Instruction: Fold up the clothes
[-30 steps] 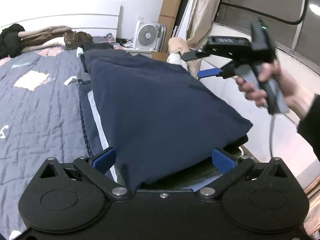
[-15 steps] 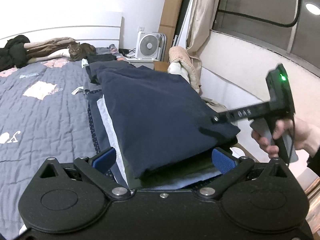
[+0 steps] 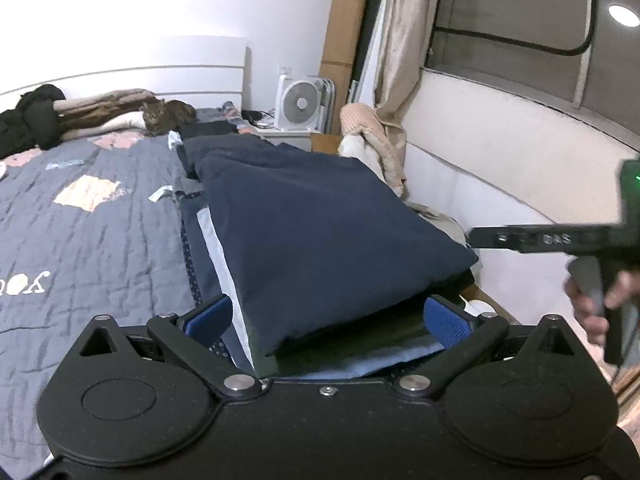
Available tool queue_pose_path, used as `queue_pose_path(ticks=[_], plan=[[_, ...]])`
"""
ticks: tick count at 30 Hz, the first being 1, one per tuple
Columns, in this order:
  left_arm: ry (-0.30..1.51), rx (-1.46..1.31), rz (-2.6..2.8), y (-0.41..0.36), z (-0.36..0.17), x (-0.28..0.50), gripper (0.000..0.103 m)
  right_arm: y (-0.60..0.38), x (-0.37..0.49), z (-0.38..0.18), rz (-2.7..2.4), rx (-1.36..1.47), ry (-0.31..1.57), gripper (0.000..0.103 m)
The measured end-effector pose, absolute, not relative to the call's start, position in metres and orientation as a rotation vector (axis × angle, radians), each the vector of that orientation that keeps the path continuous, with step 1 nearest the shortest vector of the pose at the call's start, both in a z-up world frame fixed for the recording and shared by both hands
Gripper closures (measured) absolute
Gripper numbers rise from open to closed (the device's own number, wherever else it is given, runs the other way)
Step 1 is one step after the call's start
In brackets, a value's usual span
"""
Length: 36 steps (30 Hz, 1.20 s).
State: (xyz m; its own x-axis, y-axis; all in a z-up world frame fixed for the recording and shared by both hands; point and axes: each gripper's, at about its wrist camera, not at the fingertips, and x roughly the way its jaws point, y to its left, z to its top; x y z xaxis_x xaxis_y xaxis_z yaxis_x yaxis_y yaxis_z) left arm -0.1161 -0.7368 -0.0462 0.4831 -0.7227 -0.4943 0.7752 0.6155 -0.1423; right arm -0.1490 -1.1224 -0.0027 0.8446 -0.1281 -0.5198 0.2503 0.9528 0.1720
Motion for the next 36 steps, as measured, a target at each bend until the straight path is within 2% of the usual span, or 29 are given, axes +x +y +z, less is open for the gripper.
queue_pose_path(ticks=[8,14,23,36], plan=[[0.487,0.134,-0.840,-0.731,-0.029,-0.150,0.000,-1.097,-0.187,0.012,-0.324,0.296,0.433,0.007],[0.553,0.164,-0.763,-0.727,-0.020,-0.173,0.000,-1.065,-0.198,0.020,-0.321,0.184,0.457,0.007],[0.457,0.181,-0.640,-0.712,-0.003,-0.202,0.000,-1.041,-0.220,0.043,-0.342,0.093,0.420,0.007],[0.570,0.161,-0.665,-0.726,-0.009,-0.184,0.000,-1.030,-0.232,0.044,-0.343,0.074,0.481,0.007]])
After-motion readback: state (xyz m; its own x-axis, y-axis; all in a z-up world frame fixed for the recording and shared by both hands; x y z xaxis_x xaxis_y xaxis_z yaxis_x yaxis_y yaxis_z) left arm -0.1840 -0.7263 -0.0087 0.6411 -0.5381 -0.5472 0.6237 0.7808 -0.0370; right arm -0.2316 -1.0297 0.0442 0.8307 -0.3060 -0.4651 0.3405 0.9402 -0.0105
